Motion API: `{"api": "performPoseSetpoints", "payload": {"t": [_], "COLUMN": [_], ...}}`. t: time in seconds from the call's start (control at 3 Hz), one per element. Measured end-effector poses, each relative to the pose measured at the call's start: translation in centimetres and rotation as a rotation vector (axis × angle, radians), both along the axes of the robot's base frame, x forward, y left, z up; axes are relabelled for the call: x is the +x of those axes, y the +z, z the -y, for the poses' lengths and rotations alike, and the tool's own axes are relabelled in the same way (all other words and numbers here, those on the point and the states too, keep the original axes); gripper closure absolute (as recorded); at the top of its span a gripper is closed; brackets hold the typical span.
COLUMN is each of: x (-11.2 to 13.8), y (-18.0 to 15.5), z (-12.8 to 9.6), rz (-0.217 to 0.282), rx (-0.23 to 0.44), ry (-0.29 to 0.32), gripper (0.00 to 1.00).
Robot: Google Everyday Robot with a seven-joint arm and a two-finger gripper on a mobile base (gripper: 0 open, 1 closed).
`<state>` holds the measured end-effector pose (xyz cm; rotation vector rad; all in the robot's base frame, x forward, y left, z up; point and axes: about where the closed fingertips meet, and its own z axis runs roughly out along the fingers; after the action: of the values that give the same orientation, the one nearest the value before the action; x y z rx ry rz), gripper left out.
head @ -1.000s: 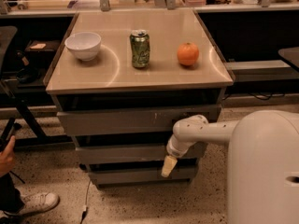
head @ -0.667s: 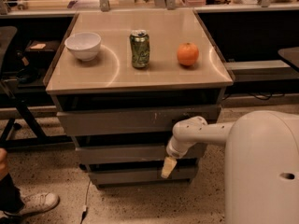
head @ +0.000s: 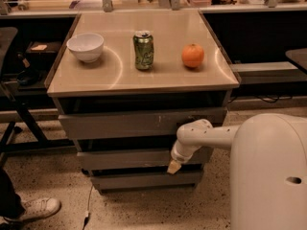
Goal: Open middle drawer
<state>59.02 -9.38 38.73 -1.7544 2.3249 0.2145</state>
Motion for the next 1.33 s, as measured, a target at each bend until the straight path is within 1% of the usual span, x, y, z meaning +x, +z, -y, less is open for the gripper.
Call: {"api": "performPoseSetpoints", "payload": {"t": [0.67,1.0,1.33], "x": [0.00,-0.01,-0.01], "y": [0.00,-0.01,0.00], "z": [0.00,0.00,0.00], "rz": [0.000,0.000,0.000], "rx": [0.000,0.000,0.000], "ry": [0.000,0.000,0.000], "gripper": [0.87,1.00,1.00]}}
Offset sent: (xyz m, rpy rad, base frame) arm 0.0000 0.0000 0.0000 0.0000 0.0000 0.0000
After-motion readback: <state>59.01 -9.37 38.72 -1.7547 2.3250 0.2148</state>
